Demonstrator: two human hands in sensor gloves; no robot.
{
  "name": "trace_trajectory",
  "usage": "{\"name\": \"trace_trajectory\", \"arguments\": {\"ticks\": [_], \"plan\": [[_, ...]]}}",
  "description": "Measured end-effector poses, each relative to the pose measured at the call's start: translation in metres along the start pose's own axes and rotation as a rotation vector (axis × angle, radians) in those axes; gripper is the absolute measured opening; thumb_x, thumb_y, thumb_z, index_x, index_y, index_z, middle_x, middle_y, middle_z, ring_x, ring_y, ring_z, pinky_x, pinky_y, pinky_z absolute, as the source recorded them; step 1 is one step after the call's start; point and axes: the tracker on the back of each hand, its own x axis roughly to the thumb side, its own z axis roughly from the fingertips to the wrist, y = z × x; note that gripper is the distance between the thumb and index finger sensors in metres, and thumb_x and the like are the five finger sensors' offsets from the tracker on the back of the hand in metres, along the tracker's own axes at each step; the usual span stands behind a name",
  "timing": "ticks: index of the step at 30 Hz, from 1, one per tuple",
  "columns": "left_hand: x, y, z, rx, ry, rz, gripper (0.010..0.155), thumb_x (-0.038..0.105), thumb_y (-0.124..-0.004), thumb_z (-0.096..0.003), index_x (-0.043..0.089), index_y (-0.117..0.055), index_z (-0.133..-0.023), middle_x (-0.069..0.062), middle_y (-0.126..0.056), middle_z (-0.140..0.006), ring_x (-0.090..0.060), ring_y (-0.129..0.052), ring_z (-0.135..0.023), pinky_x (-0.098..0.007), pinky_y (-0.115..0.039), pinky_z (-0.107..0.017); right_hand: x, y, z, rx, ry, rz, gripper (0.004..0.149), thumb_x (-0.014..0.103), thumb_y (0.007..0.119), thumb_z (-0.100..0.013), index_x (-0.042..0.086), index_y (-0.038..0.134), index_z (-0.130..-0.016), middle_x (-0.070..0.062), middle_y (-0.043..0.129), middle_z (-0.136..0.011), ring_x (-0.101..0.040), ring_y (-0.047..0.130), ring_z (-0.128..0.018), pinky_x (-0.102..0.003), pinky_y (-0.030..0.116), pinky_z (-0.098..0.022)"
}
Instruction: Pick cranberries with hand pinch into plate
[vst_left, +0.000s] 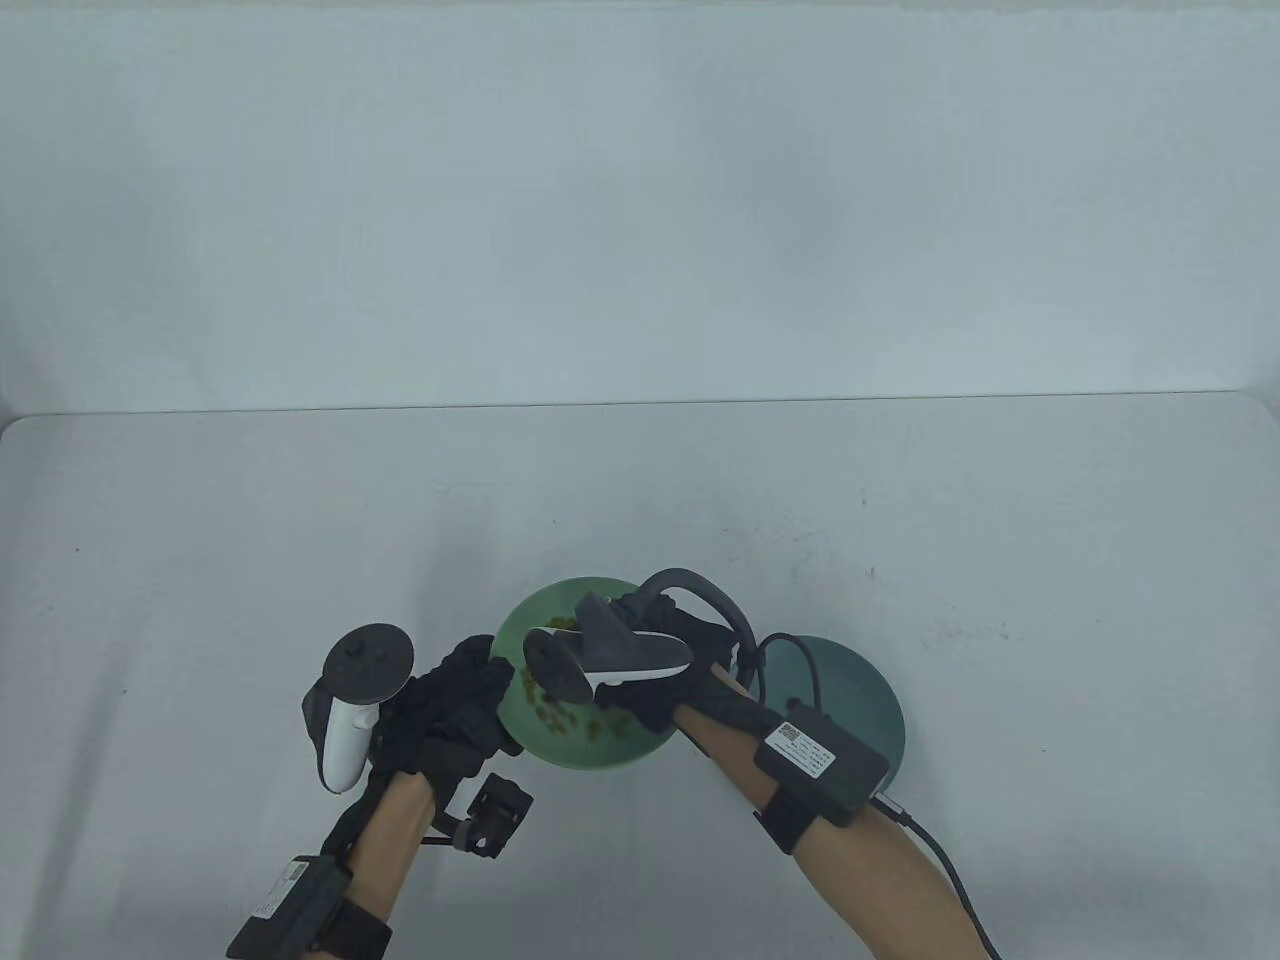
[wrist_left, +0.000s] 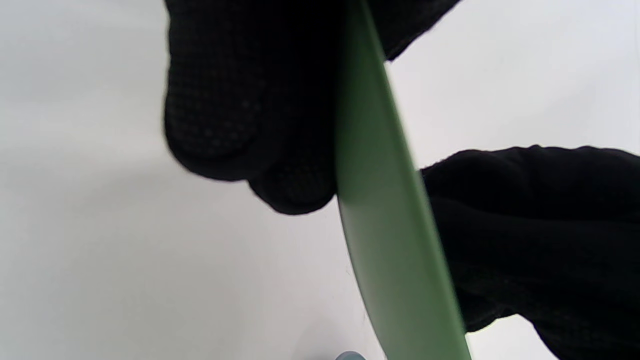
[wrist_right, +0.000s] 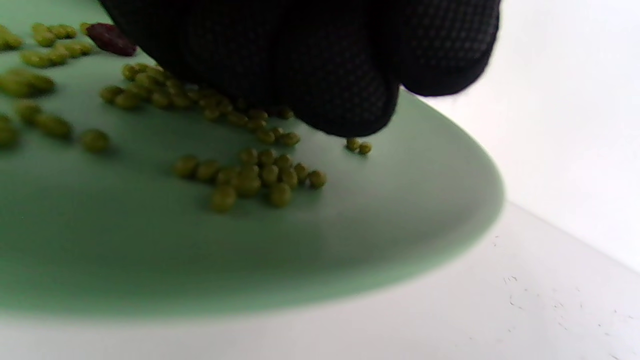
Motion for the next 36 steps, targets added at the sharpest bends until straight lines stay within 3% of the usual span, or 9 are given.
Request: {"name": "trace_trajectory", "arguments": {"ticks": [15, 21, 29, 36], "plan": [[0.0, 0.002, 0.0, -0.001, 0.017, -0.01, 0.052, 0.023, -0.066, -0.0599, -0.005, -0.058, -0.103, -0.018, -0.087, -0.079, -0.02, -0.111, -0.043, -0.026, -0.098, -0.032, 0.001, 0.002, -0.001, -0.021, -0.003, 0.009, 0.055, 0.054, 0.073, -0.052, 0.012, 0.086, -0.085, 0.018, 0.091, -0.047, -0.006, 0.099, -0.041, -0.033, 0.088, -0.039], [-0.003, 0.002, -0.002, -0.01, 0.03, -0.026, 0.052, 0.023, -0.066, -0.0599, -0.006, -0.058, -0.103, -0.019, -0.087, -0.079, -0.021, -0.111, -0.043, -0.027, -0.098, -0.032, -0.005, -0.011, 0.005, -0.043, 0.007, 0.002, 0.054, 0.054, 0.073, -0.052, 0.013, 0.086, -0.085, 0.018, 0.091, -0.048, -0.006, 0.099, -0.041, -0.033, 0.088, -0.039], [-0.003, 0.004, -0.001, 0.003, 0.033, -0.023, 0.052, 0.023, -0.066, -0.06, -0.005, -0.057, -0.103, -0.019, -0.087, -0.079, -0.021, -0.111, -0.043, -0.027, -0.098, -0.033, -0.033, -0.032, 0.027, -0.092, 0.069, 0.006, 0.054, 0.054, 0.073, -0.052, 0.013, 0.085, -0.086, 0.018, 0.091, -0.048, -0.006, 0.099, -0.041, -0.033, 0.088, -0.039], [-0.003, 0.006, -0.001, 0.011, 0.032, -0.025, 0.052, 0.023, -0.066, -0.0599, -0.005, -0.058, -0.103, -0.019, -0.087, -0.079, -0.021, -0.111, -0.043, -0.027, -0.098, -0.032, -0.072, -0.022, 0.058, -0.078, 0.169, -0.001, 0.054, 0.054, 0.073, -0.052, 0.013, 0.086, -0.085, 0.018, 0.091, -0.048, -0.006, 0.099, -0.041, -0.033, 0.088, -0.039]]}}
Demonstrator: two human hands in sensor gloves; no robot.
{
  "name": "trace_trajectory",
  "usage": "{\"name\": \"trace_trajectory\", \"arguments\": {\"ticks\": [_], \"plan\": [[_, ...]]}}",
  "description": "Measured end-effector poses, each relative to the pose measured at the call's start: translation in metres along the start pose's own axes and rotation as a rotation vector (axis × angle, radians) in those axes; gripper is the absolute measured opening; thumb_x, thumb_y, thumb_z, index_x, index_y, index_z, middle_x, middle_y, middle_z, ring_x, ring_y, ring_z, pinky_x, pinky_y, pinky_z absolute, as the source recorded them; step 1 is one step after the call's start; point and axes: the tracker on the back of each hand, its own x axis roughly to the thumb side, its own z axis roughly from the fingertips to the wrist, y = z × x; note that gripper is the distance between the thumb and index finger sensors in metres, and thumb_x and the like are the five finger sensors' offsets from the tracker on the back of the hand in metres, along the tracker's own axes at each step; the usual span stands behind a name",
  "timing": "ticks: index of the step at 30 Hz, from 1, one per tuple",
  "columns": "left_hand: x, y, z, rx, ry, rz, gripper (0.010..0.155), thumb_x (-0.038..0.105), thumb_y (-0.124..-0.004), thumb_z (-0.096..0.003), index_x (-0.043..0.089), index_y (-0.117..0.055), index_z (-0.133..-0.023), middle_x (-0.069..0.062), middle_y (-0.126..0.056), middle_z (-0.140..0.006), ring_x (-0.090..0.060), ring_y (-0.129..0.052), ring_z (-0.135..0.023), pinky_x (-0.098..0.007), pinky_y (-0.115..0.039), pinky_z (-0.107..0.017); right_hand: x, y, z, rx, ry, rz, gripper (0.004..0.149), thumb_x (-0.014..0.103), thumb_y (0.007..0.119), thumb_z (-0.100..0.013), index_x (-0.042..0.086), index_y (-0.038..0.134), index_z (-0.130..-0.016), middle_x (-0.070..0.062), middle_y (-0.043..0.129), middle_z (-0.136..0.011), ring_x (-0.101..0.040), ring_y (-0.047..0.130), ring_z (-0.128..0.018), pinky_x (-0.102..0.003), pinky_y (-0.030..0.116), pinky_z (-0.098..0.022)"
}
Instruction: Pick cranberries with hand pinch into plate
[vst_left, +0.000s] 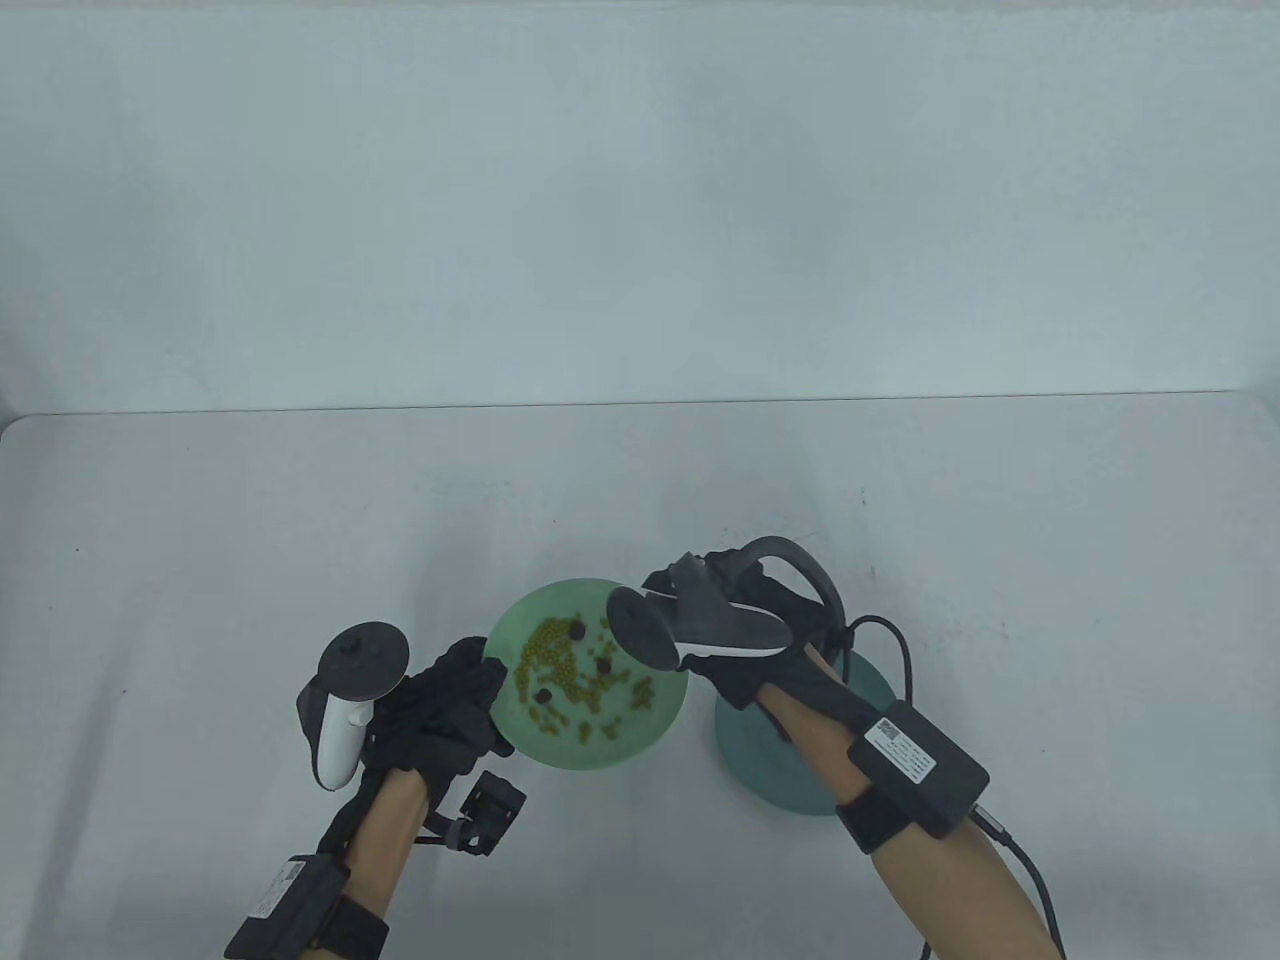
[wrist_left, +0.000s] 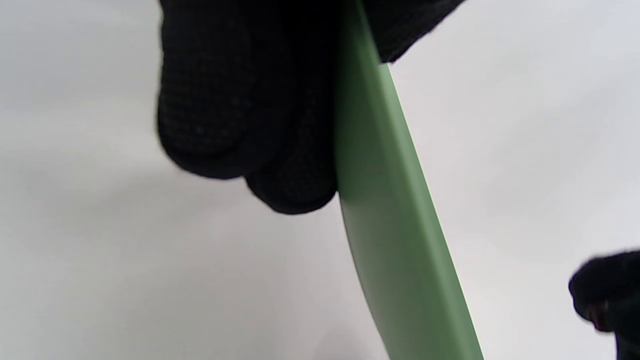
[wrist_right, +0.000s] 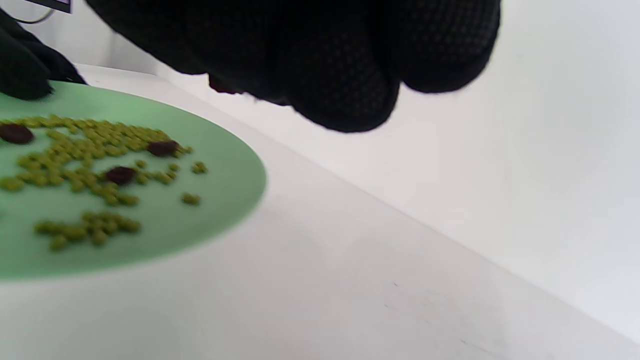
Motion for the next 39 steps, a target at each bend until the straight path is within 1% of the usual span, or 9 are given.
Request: {"name": "trace_trajectory", "arguments": {"ticks": [4, 8, 12, 17, 23, 26, 33, 39], "plan": [[0.001, 0.001, 0.001, 0.006, -0.005, 0.002, 0.052, 0.023, -0.066, -0.0599, -0.005, -0.058, -0.103, -0.019, -0.087, -0.079, -0.021, -0.111, -0.043, -0.027, -0.098, -0.032, -0.024, 0.016, 0.016, 0.029, 0.058, -0.01, 0.054, 0.054, 0.073, -0.052, 0.013, 0.086, -0.085, 0.018, 0.091, -0.048, -0.006, 0.099, -0.041, -0.033, 0.088, -0.039], [0.001, 0.002, 0.0, 0.01, -0.01, 0.004, 0.052, 0.023, -0.066, -0.0599, -0.005, -0.058, -0.103, -0.019, -0.087, -0.079, -0.021, -0.111, -0.043, -0.027, -0.098, -0.032, -0.045, 0.041, 0.032, 0.077, 0.115, -0.021, 0.054, 0.054, 0.073, -0.052, 0.013, 0.086, -0.085, 0.018, 0.091, -0.048, -0.006, 0.099, -0.041, -0.033, 0.088, -0.039], [0.0, 0.003, 0.001, 0.012, -0.009, 0.005, 0.052, 0.023, -0.066, -0.0599, -0.005, -0.058, -0.103, -0.019, -0.087, -0.079, -0.021, -0.111, -0.043, -0.027, -0.098, -0.032, -0.057, 0.067, 0.041, 0.128, 0.15, -0.041, 0.054, 0.054, 0.073, -0.052, 0.013, 0.085, -0.085, 0.018, 0.091, -0.048, -0.006, 0.099, -0.041, -0.033, 0.088, -0.039], [0.0, 0.002, 0.001, 0.012, -0.006, -0.001, 0.052, 0.023, -0.066, -0.0599, -0.005, -0.058, -0.103, -0.019, -0.087, -0.079, -0.021, -0.111, -0.043, -0.027, -0.098, -0.032, -0.067, 0.107, 0.042, 0.213, 0.191, -0.07, 0.054, 0.054, 0.073, -0.052, 0.013, 0.085, -0.086, 0.018, 0.091, -0.048, -0.006, 0.099, -0.042, -0.033, 0.088, -0.039], [0.0, 0.001, 0.001, 0.009, -0.006, -0.009, 0.052, 0.023, -0.066, -0.0599, -0.005, -0.058, -0.103, -0.019, -0.087, -0.079, -0.021, -0.111, -0.043, -0.027, -0.098, -0.032, -0.07, 0.139, 0.036, 0.279, 0.221, -0.082, 0.054, 0.053, 0.073, -0.052, 0.013, 0.085, -0.086, 0.018, 0.091, -0.048, -0.006, 0.099, -0.042, -0.033, 0.088, -0.039], [0.0, 0.001, 0.001, 0.006, -0.008, -0.007, 0.052, 0.023, -0.066, -0.06, -0.005, -0.058, -0.103, -0.019, -0.087, -0.079, -0.021, -0.111, -0.043, -0.027, -0.098, -0.032, -0.07, 0.15, 0.031, 0.305, 0.23, -0.087, 0.053, 0.053, 0.073, -0.052, 0.014, 0.085, -0.086, 0.018, 0.091, -0.048, -0.006, 0.099, -0.042, -0.033, 0.088, -0.039], [-0.001, 0.001, 0.0, 0.007, -0.006, -0.01, 0.052, 0.023, -0.066, -0.06, -0.005, -0.058, -0.103, -0.019, -0.087, -0.079, -0.021, -0.111, -0.043, -0.027, -0.098, -0.032, -0.067, 0.166, 0.023, 0.342, 0.235, -0.088, 0.053, 0.053, 0.073, -0.053, 0.014, 0.085, -0.086, 0.018, 0.091, -0.048, -0.006, 0.099, -0.042, -0.033, 0.088, -0.039], [-0.001, 0.002, 0.0, 0.008, -0.005, -0.009, 0.052, 0.023, -0.066, -0.06, -0.005, -0.058, -0.103, -0.019, -0.087, -0.079, -0.021, -0.111, -0.043, -0.027, -0.098, -0.032, -0.067, 0.17, 0.022, 0.366, 0.24, -0.09, 0.052, 0.053, 0.073, -0.053, 0.015, 0.085, -0.086, 0.017, 0.091, -0.049, -0.006, 0.099, -0.043, -0.033, 0.088, -0.039]]}}
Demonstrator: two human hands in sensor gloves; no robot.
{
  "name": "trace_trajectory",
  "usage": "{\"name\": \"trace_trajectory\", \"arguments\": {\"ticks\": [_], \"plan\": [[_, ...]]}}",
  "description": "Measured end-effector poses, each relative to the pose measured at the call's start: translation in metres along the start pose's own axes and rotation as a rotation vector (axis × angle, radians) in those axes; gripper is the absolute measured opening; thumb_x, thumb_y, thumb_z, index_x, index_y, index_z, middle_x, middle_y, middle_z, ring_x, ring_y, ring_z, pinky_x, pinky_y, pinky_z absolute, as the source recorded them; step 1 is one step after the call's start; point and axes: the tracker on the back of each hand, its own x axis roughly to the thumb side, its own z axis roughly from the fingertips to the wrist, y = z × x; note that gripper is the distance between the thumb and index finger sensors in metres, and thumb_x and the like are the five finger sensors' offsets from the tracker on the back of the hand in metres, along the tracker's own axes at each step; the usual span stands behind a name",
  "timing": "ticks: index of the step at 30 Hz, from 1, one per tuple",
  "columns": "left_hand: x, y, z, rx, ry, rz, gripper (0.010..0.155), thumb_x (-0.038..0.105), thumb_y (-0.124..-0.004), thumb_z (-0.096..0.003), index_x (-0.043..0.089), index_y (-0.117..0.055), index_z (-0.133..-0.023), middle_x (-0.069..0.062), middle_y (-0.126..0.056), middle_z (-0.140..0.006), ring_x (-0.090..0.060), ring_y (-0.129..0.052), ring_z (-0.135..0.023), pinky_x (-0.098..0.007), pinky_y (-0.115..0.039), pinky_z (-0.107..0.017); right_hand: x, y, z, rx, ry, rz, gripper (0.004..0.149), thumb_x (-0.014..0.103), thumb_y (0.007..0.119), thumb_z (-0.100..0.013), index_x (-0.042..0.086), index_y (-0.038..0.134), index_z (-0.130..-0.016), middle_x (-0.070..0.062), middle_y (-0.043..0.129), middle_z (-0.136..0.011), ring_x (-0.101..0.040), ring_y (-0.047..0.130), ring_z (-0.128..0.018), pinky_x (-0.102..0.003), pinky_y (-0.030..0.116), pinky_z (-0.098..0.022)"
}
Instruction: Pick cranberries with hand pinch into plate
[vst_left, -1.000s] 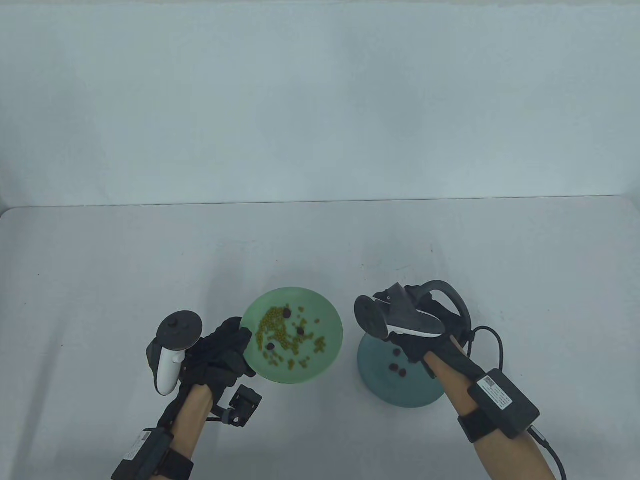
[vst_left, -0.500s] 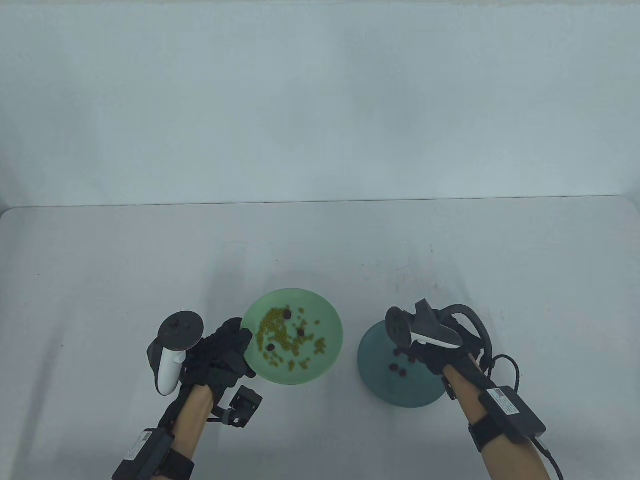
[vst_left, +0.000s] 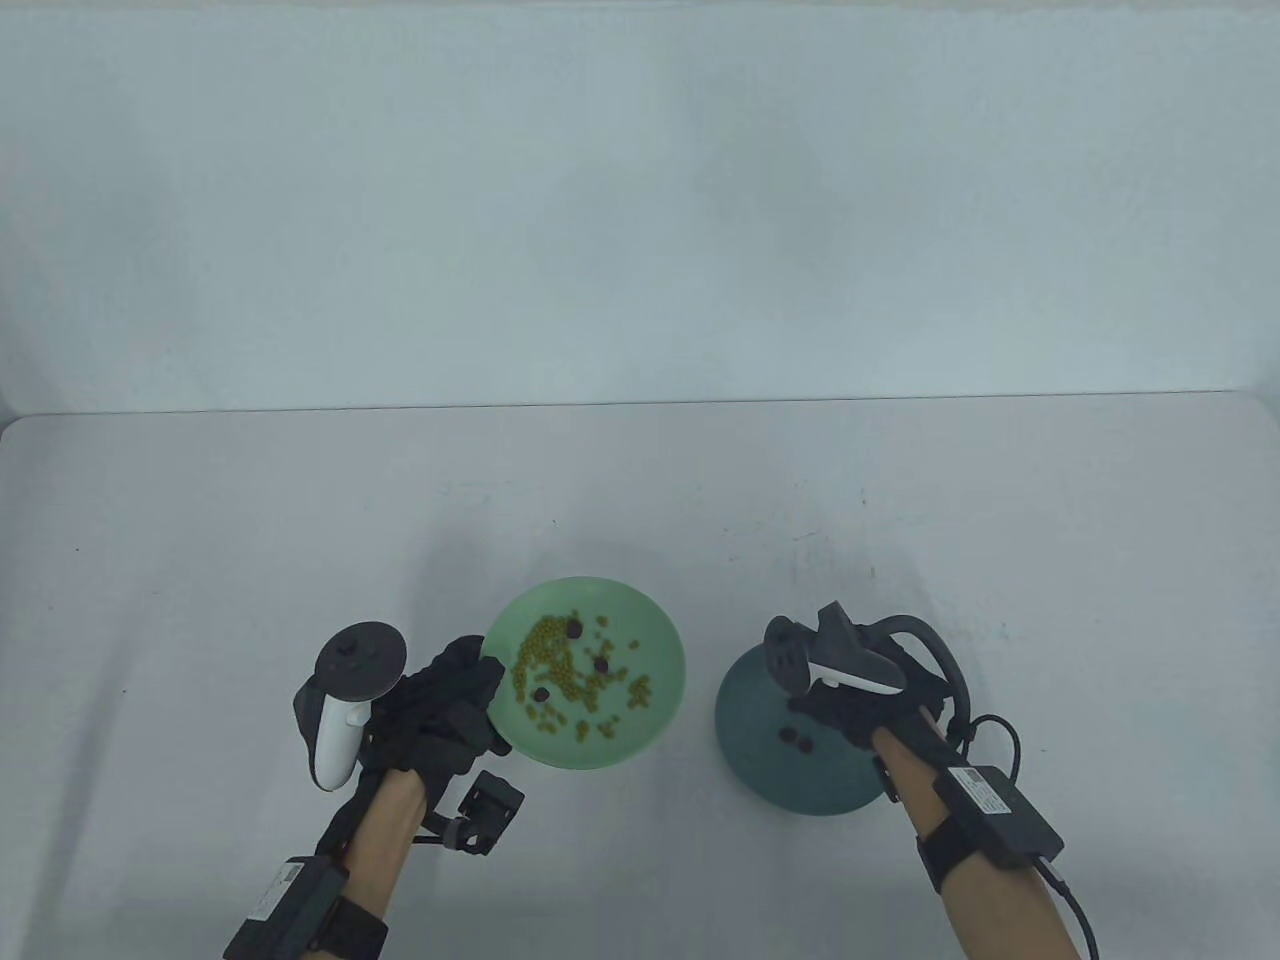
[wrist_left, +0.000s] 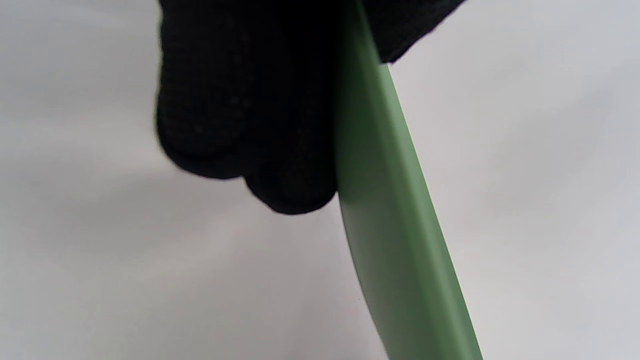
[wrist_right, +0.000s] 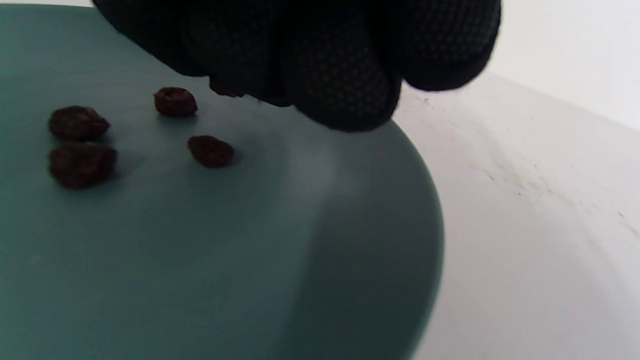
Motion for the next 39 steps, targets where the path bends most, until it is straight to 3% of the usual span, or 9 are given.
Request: {"name": "trace_trajectory", "arguments": {"ticks": [8, 19, 25, 30, 39], "plan": [[0.0, 0.0, 0.0, -0.001, -0.001, 0.0, 0.052, 0.023, -0.066, -0.06, -0.005, -0.058, -0.103, -0.019, -0.087, -0.079, -0.021, -0.111, -0.043, -0.027, -0.098, -0.032, -0.007, -0.012, 0.005, -0.024, 0.015, -0.016, 0.054, 0.054, 0.072, -0.053, 0.015, 0.084, -0.088, 0.017, 0.091, -0.05, -0.007, 0.099, -0.043, -0.034, 0.088, -0.04], [0.0, -0.001, 0.0, -0.005, -0.002, 0.007, 0.052, 0.023, -0.066, -0.06, -0.005, -0.058, -0.103, -0.019, -0.087, -0.079, -0.021, -0.111, -0.043, -0.027, -0.098, -0.032, -0.008, -0.086, 0.037, -0.175, 0.002, 0.032, 0.052, 0.054, 0.072, -0.054, 0.017, 0.085, -0.088, 0.017, 0.092, -0.05, -0.008, 0.099, -0.043, -0.034, 0.088, -0.039], [0.0, -0.002, 0.0, -0.013, -0.007, 0.008, 0.052, 0.023, -0.066, -0.06, -0.005, -0.058, -0.103, -0.019, -0.087, -0.079, -0.021, -0.111, -0.043, -0.027, -0.098, -0.032, 0.019, -0.128, 0.052, -0.275, -0.065, 0.066, 0.052, 0.054, 0.072, -0.054, 0.017, 0.084, -0.089, 0.017, 0.092, -0.05, -0.007, 0.1, -0.044, -0.034, 0.088, -0.04], [0.001, -0.003, 0.0, -0.017, -0.01, 0.007, 0.052, 0.023, -0.066, -0.06, -0.005, -0.058, -0.103, -0.019, -0.087, -0.079, -0.021, -0.111, -0.043, -0.027, -0.098, -0.032, 0.051, -0.149, 0.057, -0.33, -0.134, 0.097, 0.051, 0.052, 0.073, -0.054, 0.018, 0.084, -0.089, 0.017, 0.092, -0.05, -0.007, 0.1, -0.044, -0.034, 0.088, -0.04], [0.001, -0.004, 0.0, -0.019, -0.014, 0.013, 0.052, 0.023, -0.066, -0.06, -0.005, -0.058, -0.103, -0.019, -0.087, -0.079, -0.021, -0.111, -0.043, -0.027, -0.098, -0.032, 0.104, -0.157, 0.048, -0.347, -0.236, 0.116, 0.05, 0.053, 0.073, -0.054, 0.018, 0.084, -0.089, 0.017, 0.092, -0.05, -0.007, 0.1, -0.043, -0.034, 0.088, -0.039]]}}
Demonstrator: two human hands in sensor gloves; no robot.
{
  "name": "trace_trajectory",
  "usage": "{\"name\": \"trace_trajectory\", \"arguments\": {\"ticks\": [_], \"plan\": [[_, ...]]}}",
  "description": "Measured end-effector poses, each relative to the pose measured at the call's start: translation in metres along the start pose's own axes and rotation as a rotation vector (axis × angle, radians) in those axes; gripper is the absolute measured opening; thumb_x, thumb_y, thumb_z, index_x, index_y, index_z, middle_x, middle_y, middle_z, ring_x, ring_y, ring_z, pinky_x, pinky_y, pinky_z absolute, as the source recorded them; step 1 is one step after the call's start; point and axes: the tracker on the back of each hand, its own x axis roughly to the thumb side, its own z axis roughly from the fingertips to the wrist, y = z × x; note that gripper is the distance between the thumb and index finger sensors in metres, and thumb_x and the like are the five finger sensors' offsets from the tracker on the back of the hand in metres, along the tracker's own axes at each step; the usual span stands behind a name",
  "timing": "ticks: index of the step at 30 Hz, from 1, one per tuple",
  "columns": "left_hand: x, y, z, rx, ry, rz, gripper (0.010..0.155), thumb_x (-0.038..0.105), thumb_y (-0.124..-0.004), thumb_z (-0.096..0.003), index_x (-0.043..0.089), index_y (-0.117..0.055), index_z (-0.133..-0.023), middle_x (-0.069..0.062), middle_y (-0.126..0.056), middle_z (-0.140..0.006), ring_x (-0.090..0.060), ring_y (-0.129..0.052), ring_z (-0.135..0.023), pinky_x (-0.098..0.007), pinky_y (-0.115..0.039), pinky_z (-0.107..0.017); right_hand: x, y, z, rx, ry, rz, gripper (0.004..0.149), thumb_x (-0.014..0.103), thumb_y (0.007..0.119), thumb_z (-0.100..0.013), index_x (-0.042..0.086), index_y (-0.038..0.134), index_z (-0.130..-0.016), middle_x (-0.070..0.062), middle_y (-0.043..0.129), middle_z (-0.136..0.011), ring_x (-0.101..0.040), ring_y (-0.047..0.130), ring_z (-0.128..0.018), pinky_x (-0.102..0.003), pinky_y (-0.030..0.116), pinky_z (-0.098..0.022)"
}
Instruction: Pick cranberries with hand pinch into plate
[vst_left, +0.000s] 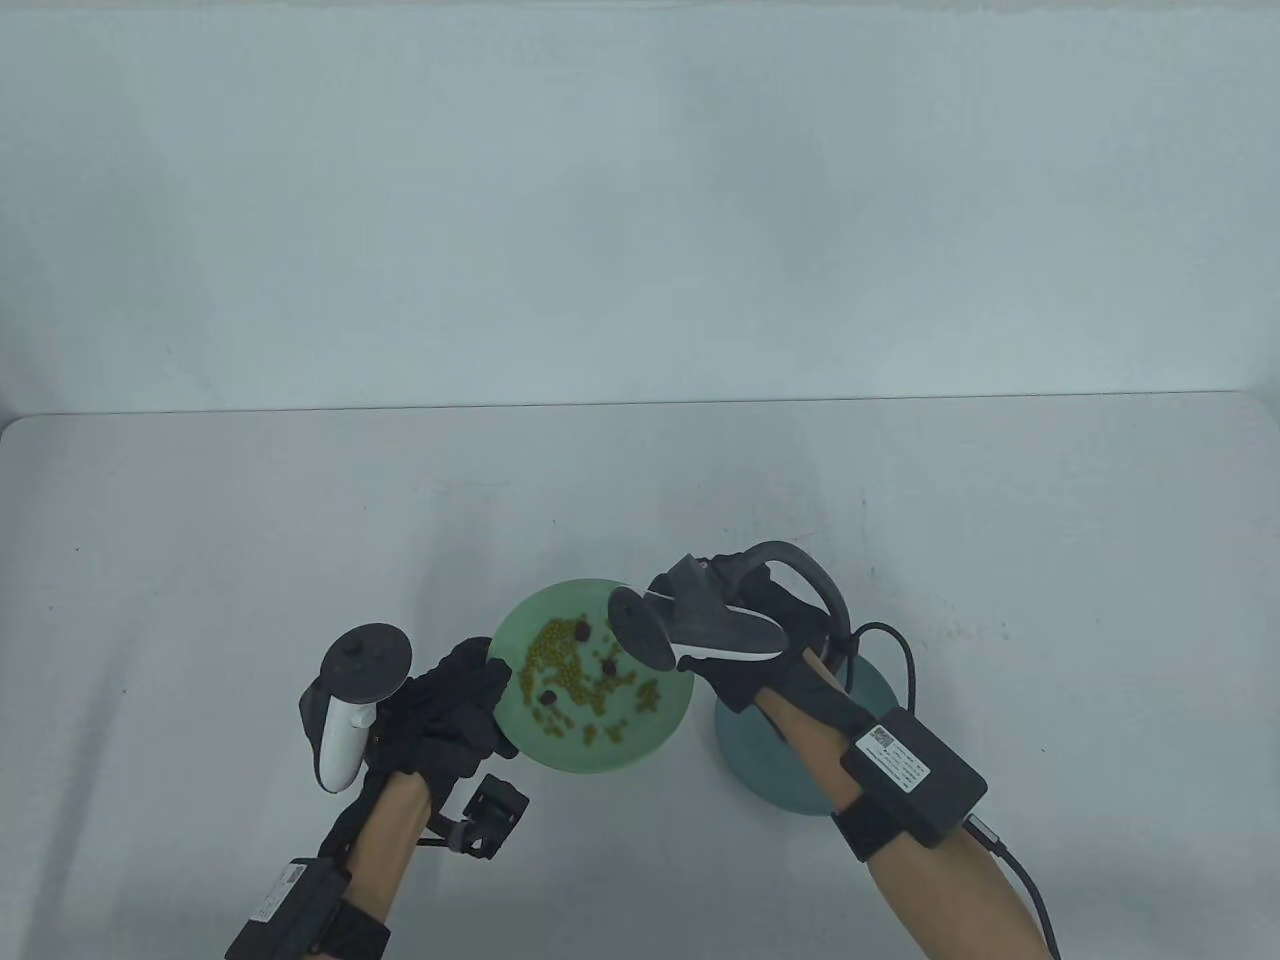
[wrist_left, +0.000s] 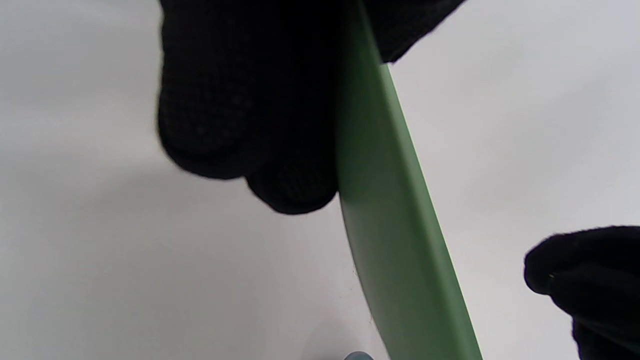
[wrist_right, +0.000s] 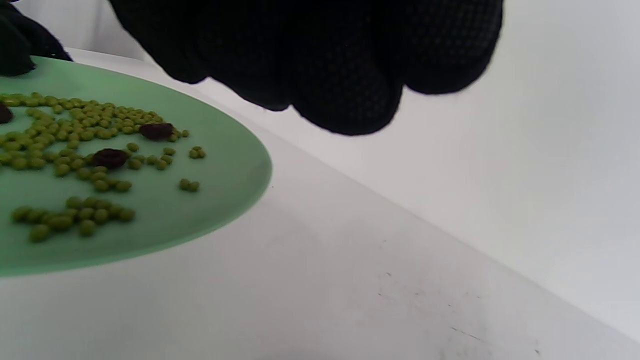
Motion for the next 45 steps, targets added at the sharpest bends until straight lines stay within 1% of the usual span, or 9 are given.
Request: {"name": "trace_trajectory", "arguments": {"ticks": [8, 14, 21, 25, 27, 30, 35, 41, 45], "plan": [[0.0, 0.0, 0.0, 0.0, -0.003, 0.004, 0.052, 0.023, -0.066, -0.06, -0.005, -0.058, -0.103, -0.019, -0.087, -0.079, -0.021, -0.111, -0.043, -0.027, -0.098, -0.032, 0.023, 0.012, -0.011, 0.013, -0.05, -0.024, 0.05, 0.052, 0.074, -0.053, 0.019, 0.083, -0.091, 0.017, 0.092, -0.05, -0.007, 0.1, -0.043, -0.033, 0.088, -0.039], [0.0, 0.0, 0.0, -0.001, -0.005, 0.003, 0.052, 0.023, -0.066, -0.0601, -0.005, -0.058, -0.103, -0.019, -0.087, -0.079, -0.021, -0.111, -0.043, -0.027, -0.098, -0.032, 0.032, 0.02, -0.014, 0.029, -0.073, -0.049, 0.047, 0.05, 0.074, -0.053, 0.024, 0.082, -0.091, 0.017, 0.092, -0.049, -0.007, 0.1, -0.043, -0.034, 0.088, -0.039], [0.0, 0.0, 0.0, 0.001, -0.005, 0.005, 0.052, 0.023, -0.066, -0.06, -0.005, -0.058, -0.103, -0.019, -0.087, -0.079, -0.021, -0.111, -0.043, -0.027, -0.098, -0.032, 0.037, 0.025, -0.012, 0.038, -0.091, -0.053, 0.046, 0.049, 0.075, -0.054, 0.025, 0.081, -0.093, 0.017, 0.092, -0.05, -0.007, 0.1, -0.043, -0.034, 0.088, -0.04], [0.0, 0.001, 0.0, 0.003, -0.005, 0.002, 0.052, 0.023, -0.066, -0.06, -0.005, -0.058, -0.103, -0.019, -0.087, -0.079, -0.021, -0.111, -0.043, -0.027, -0.098, -0.032, 0.037, 0.026, -0.012, 0.055, -0.111, -0.069, 0.045, 0.049, 0.075, -0.054, 0.026, 0.081, -0.092, 0.017, 0.092, -0.05, -0.007, 0.1, -0.044, -0.034, 0.088, -0.04], [0.0, 0.001, 0.0, 0.001, -0.002, 0.003, 0.052, 0.023, -0.066, -0.06, -0.005, -0.058, -0.103, -0.019, -0.087, -0.079, -0.021, -0.111, -0.043, -0.027, -0.098, -0.032, 0.036, 0.024, -0.011, 0.088, -0.136, -0.132, 0.044, 0.048, 0.075, -0.054, 0.026, 0.082, -0.092, 0.017, 0.092, -0.05, -0.007, 0.1, -0.044, -0.034, 0.088, -0.04], [0.0, 0.001, 0.0, 0.003, -0.002, 0.003, 0.052, 0.023, -0.066, -0.06, -0.006, -0.058, -0.103, -0.019, -0.087, -0.079, -0.021, -0.111, -0.043, -0.027, -0.098, -0.032, 0.033, 0.018, -0.011, 0.049, -0.119, -0.144, 0.044, 0.049, 0.075, -0.054, 0.026, 0.082, -0.091, 0.017, 0.093, -0.05, -0.007, 0.1, -0.044, -0.034, 0.088, -0.04], [0.0, 0.001, 0.0, 0.003, -0.003, 0.005, 0.052, 0.023, -0.066, -0.0599, -0.005, -0.058, -0.103, -0.019, -0.087, -0.079, -0.021, -0.111, -0.043, -0.027, -0.098, -0.032, 0.034, 0.017, -0.011, 0.034, -0.099, -0.097, 0.045, 0.049, 0.075, -0.054, 0.022, 0.085, -0.088, 0.017, 0.093, -0.049, -0.007, 0.1, -0.043, -0.034, 0.088, -0.04], [0.0, 0.001, 0.0, 0.004, -0.006, 0.007, 0.052, 0.023, -0.066, -0.06, -0.005, -0.058, -0.103, -0.019, -0.087, -0.079, -0.021, -0.111, -0.043, -0.027, -0.098, -0.032, 0.04, 0.025, -0.013, 0.055, -0.098, -0.053, 0.045, 0.051, 0.074, -0.053, 0.022, 0.087, -0.085, 0.017, 0.092, -0.048, -0.007, 0.1, -0.042, -0.034, 0.089, -0.039], [0.0, 0.001, 0.0, 0.002, -0.007, 0.009, 0.052, 0.023, -0.066, -0.0599, -0.006, -0.058, -0.103, -0.019, -0.087, -0.079, -0.021, -0.111, -0.043, -0.027, -0.098, -0.032, 0.041, 0.027, -0.015, 0.064, -0.087, -0.031, 0.048, 0.053, 0.073, -0.053, 0.021, 0.087, -0.085, 0.017, 0.093, -0.048, -0.007, 0.1, -0.042, -0.034, 0.089, -0.039]]}}
